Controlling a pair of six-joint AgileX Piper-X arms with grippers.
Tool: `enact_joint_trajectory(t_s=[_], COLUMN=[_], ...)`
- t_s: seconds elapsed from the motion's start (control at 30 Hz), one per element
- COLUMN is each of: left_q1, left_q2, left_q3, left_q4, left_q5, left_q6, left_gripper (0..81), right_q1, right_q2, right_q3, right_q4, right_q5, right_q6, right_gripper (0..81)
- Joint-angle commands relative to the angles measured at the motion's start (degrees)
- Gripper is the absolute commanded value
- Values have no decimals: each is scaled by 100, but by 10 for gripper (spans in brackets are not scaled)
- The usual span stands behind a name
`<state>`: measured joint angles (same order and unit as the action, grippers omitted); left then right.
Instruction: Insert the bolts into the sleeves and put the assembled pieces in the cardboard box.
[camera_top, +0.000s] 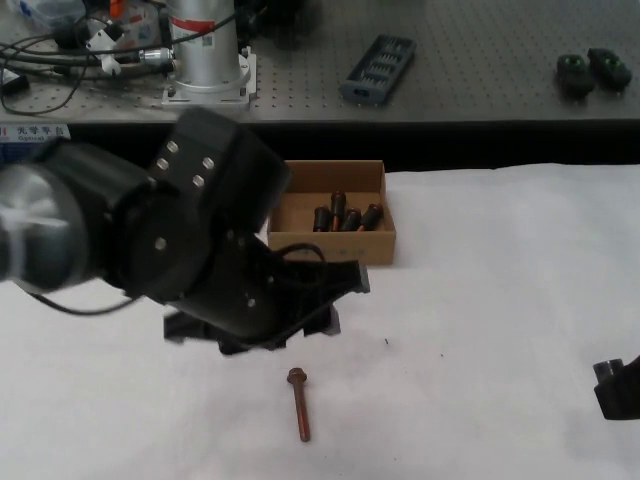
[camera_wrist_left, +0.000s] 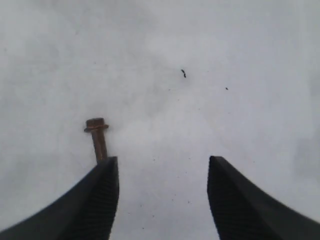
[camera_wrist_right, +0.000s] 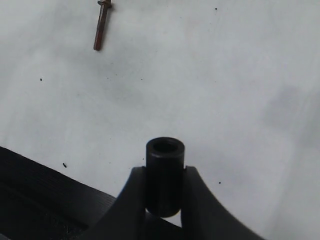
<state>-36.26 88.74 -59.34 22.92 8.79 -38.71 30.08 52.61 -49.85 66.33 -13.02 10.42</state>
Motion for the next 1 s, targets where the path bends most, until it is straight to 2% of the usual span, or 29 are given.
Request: enact_joint_trajectory(t_s=[0.0, 0.23, 0.53, 0.83, 0.97], left_q1=[-42, -42, -42, -42, -42], left_q2=[362, 924, 1273, 1309, 1369], left_q3=[9, 9, 9, 9, 9], left_q4=[-138, -464, -464, -464, -470], left_q5=[-58, -347, -163, -410, -425], left_q6=[-930, -932, -922, -240, -234], left_gripper=[399, 397, 284, 284, 284], right_q1=[10, 10, 10, 10, 10], right_q2=[-63, -63, -63, -63, -63], right_q3=[-6, -6, -6, -6, -6], right_q4=[33, 20, 21, 21, 21], right_q5=[-89, -89, -89, -89, -89], right_q6=[27, -23, -50, -173, -173], right_gripper=[29, 29, 29, 29, 29])
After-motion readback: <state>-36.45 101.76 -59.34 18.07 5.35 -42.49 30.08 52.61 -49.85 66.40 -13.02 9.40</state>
